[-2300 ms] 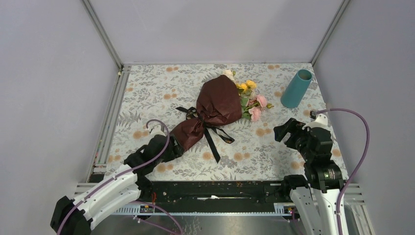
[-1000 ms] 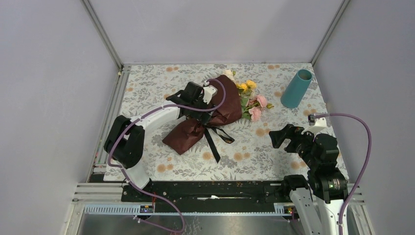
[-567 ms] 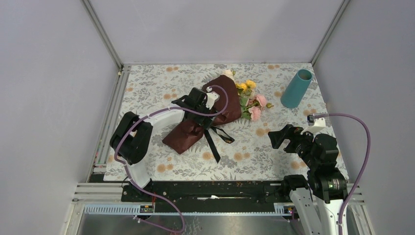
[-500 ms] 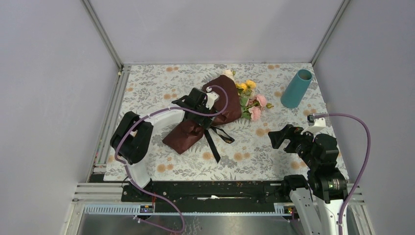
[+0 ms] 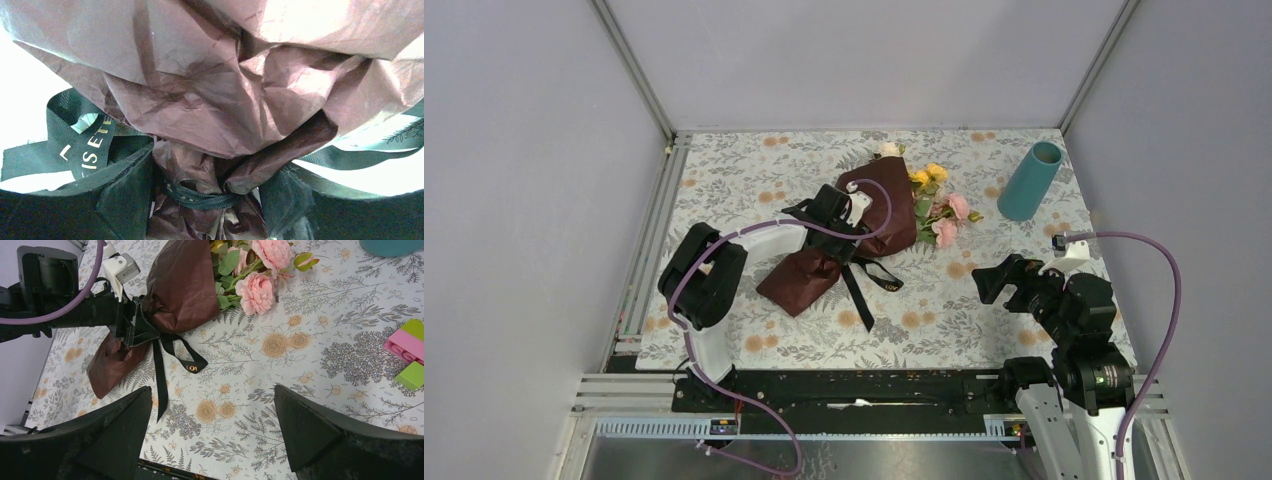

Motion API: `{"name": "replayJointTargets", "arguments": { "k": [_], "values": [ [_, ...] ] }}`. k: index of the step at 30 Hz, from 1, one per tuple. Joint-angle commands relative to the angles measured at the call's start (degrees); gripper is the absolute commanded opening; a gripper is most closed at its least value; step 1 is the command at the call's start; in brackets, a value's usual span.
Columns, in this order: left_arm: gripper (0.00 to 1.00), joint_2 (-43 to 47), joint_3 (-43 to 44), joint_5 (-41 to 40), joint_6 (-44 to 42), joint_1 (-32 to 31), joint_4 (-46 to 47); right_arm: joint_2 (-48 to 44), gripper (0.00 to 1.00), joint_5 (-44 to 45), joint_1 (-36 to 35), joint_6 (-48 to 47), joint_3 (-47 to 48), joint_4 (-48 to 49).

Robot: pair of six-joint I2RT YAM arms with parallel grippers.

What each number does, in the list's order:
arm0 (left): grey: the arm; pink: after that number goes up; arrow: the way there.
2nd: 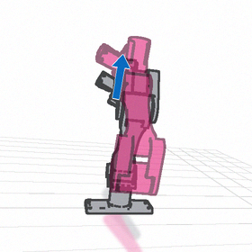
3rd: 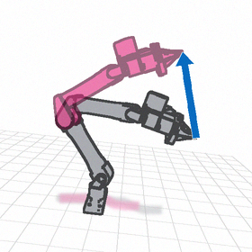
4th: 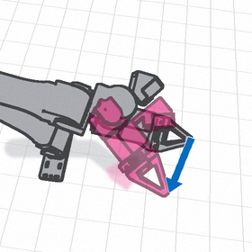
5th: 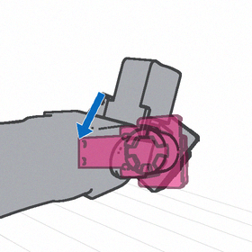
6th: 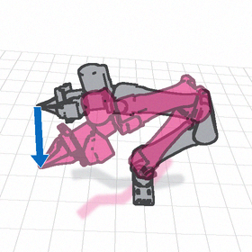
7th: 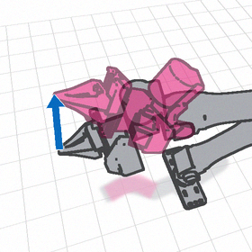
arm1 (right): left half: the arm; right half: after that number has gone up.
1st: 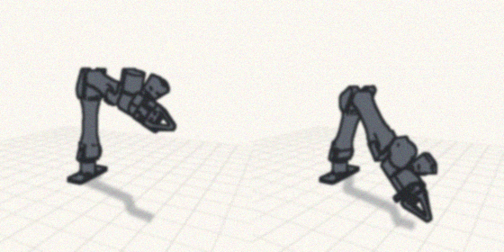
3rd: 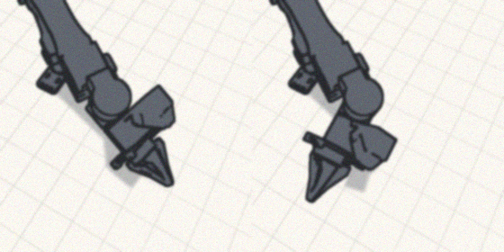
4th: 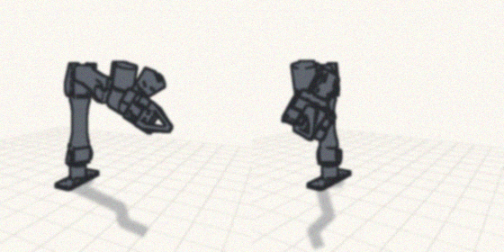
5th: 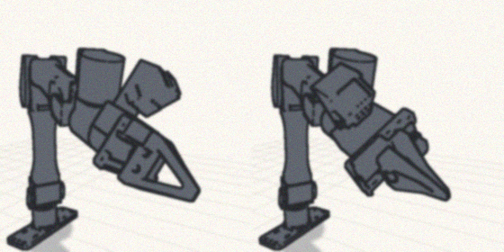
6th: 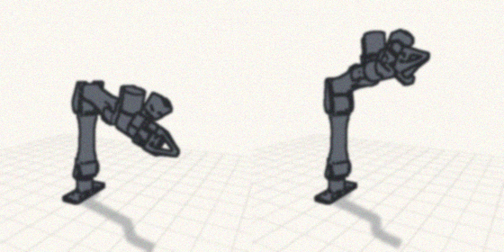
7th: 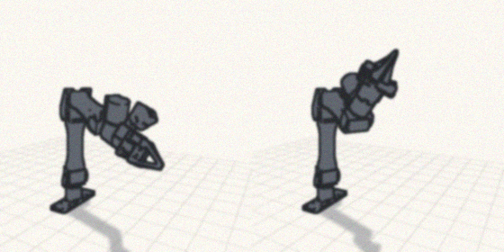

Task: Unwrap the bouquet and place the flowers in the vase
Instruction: Adjust the fake flower at the center of the board.

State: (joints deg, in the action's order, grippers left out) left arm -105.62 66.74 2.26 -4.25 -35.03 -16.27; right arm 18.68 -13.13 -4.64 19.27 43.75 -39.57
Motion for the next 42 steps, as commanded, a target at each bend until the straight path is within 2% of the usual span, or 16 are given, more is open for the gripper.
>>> {"name": "replayJointTargets", "arguments": {
  "k": [1,7,16,25,29,33,42],
  "values": [
    [0.65,-0.1,1.3,-2.1,1.2,-0.3,-0.9,0.0,0.98,-0.6,0.0,-0.7,0.1,1.6],
    [0.45,-0.4,1.8,-2.0,1.5,-0.4,-2.2,0.0,0.98,-0.5,0.1,-0.7,0.3,1.4],
    [0.25,1.7,-0.2,-0.8,3.8,-0.4,-0.5,-0.1,0.98,-0.6,0.0,-0.6,0.3,1.2],
    [0.16,10.3,-3.4,9.2,13.7,-0.4,5.2,0.6,1.0,-18.1,0.1,0.0,0.2,5.7],
    [0.11,15.1,-5.8,14.8,21.1,-0.4,8.4,1.1,1.0,-24.3,0.1,3.4,-1.4,11.3],
    [0.1,20.2,-9.2,18.9,28.2,-0.4,13.0,1.8,1.0,-28.9,0.0,11.8,-4.5,20.8],
    [0.1,30.2,-16.9,26.1,44.3,-0.3,27.5,5.2,1.0,-30.4,-0.1,33.6,-14.5,46.3]
  ]
}}
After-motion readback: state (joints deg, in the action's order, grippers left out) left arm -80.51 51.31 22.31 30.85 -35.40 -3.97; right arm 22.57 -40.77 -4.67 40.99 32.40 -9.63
